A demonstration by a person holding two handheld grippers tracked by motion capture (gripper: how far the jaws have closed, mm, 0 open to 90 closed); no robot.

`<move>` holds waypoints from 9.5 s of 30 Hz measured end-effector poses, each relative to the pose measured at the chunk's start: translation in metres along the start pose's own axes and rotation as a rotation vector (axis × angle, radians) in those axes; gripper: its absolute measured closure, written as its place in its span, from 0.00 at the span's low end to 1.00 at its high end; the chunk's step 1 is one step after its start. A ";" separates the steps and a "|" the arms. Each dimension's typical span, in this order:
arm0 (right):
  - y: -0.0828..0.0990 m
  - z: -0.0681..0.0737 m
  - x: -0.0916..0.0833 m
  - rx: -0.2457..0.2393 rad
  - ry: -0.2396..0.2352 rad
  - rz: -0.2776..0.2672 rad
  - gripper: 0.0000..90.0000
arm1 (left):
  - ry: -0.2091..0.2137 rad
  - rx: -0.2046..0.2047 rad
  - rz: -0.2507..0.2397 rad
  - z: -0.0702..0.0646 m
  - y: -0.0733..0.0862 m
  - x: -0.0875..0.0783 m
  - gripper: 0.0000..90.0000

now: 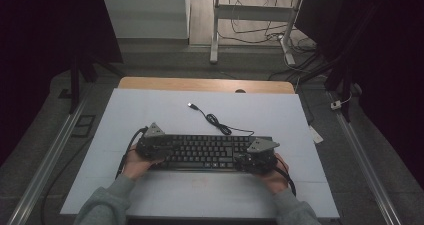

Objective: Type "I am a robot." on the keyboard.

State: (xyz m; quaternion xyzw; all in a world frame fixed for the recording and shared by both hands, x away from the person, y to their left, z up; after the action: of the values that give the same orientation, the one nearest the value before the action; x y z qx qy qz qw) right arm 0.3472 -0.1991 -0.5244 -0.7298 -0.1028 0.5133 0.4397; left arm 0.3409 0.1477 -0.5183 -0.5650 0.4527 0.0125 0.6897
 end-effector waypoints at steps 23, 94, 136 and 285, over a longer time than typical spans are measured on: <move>0.000 0.000 0.000 0.000 0.001 -0.003 0.57 | -0.033 0.050 0.094 -0.002 0.005 0.023 0.99; -0.028 0.010 0.008 0.054 -0.105 -0.114 0.64 | -0.024 -0.055 0.005 0.008 0.011 -0.021 0.46; -0.075 0.030 0.077 0.011 -0.186 -0.044 0.99 | -0.023 -0.034 0.030 0.004 0.013 -0.015 0.44; -0.014 0.005 0.001 0.040 -0.044 -0.076 0.56 | -0.029 -0.054 0.012 0.003 0.012 -0.021 0.45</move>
State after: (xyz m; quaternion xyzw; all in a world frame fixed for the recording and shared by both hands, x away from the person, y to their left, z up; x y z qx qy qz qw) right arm 0.3479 -0.1878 -0.5154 -0.7049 -0.1298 0.5143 0.4709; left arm 0.3243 0.1650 -0.5142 -0.5804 0.4454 0.0370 0.6807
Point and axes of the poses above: each handheld gripper's, and its own axes: x roughly forward along the jaws, y roughly out of its underside, z roughly to its left, the point moved 2 cm from there along x, roughly forward along the jaws, and after that the axes turned 4 degrees about -y, right-handed, at the moved point
